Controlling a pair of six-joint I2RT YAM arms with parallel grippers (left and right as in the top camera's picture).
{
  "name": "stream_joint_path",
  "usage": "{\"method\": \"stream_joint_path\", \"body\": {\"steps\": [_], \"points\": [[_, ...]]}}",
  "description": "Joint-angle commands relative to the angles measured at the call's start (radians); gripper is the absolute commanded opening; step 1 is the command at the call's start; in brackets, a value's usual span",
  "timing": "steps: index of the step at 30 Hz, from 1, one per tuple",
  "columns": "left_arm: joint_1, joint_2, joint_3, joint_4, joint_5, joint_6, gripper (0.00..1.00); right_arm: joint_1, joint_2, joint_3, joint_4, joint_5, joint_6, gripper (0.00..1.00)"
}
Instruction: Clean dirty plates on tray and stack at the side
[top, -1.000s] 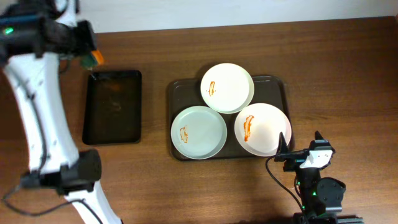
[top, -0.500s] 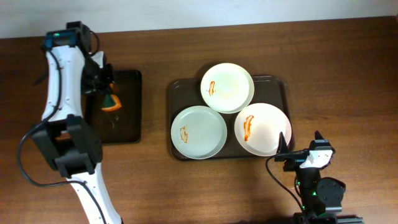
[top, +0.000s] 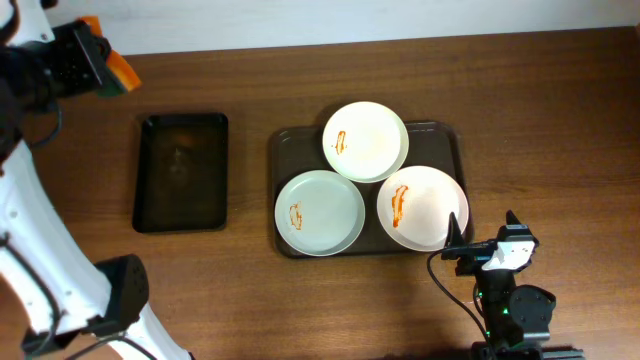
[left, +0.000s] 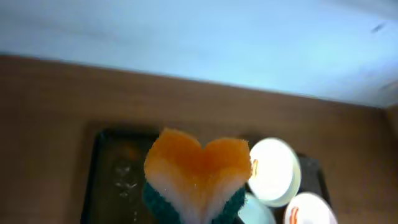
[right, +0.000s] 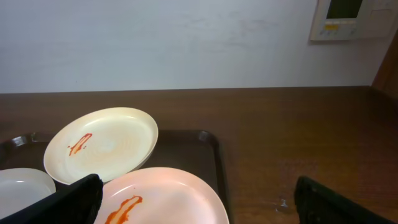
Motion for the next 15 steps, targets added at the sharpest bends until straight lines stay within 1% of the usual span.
{"method": "stream_joint_path", "body": {"steps": [1,4,6,8,9,12,13,15], "points": [[0.001,0.147,-0.186,-0.019,-0.063,0.049,0.0,0.007,-0.005,-0.005,-0.005,0.009,0.001,0.98],[-0.002,0.197,-0.42,-0.014,-0.084,0.068,0.0,0.007,-0.005,-0.005,-0.005,0.009,0.001,0.98],[-0.003,0.217,-0.629,0.018,-0.084,0.093,0.0,0.007,-0.005,-0.005,-0.005,0.009,0.001,0.98],[-0.003,0.219,-0.744,0.054,-0.084,0.094,0.0,0.007,-0.005,-0.005,-0.005,0.009,0.001,0.98],[-0.002,0.219,-0.779,0.065,-0.084,0.094,0.0,0.007,-0.005,-0.005,-0.005,0.009,0.001,0.99],[0.0,0.207,-0.766,0.053,-0.053,0.094,0.0,0.007,-0.005,-0.005,-0.005,0.009,0.001,0.98],[0.0,0.194,-0.743,0.036,0.003,0.108,0.0,0.007,-0.005,-0.005,-0.005,0.009,0.001,0.98],[0.0,0.167,-0.682,0.005,0.164,0.193,0.0,0.007,-0.005,-0.005,-0.005,0.009,0.001,0.99]]}}
